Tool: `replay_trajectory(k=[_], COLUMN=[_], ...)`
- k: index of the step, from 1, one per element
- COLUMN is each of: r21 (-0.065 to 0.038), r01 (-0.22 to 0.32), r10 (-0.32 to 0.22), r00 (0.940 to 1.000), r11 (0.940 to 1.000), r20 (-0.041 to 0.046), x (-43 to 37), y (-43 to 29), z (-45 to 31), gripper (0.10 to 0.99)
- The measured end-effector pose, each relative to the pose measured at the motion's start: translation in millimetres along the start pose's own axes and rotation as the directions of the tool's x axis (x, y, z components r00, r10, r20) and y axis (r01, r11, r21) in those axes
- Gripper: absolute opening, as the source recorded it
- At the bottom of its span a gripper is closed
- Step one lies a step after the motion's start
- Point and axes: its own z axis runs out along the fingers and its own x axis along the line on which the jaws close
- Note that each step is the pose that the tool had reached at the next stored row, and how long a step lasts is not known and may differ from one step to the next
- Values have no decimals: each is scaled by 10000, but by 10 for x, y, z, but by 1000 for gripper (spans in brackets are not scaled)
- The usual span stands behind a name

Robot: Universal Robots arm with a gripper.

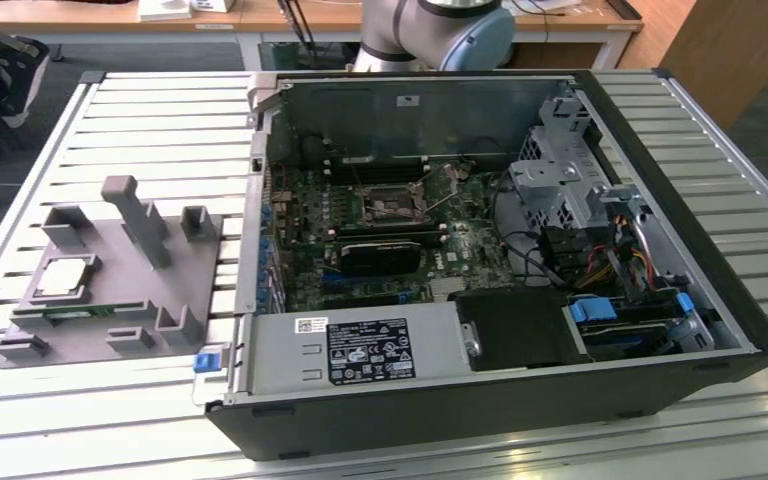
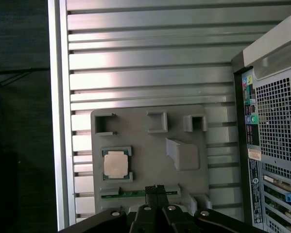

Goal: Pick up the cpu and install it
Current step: 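Reach for the cpu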

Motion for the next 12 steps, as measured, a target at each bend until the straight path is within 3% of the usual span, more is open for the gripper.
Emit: replay_trajectory(k=[12], r21=[1], r01=[0], r10=[0], r00=[10000], r11=[10000], r20=[-1], x=[325], y=[-25], z=[2], gripper=[110])
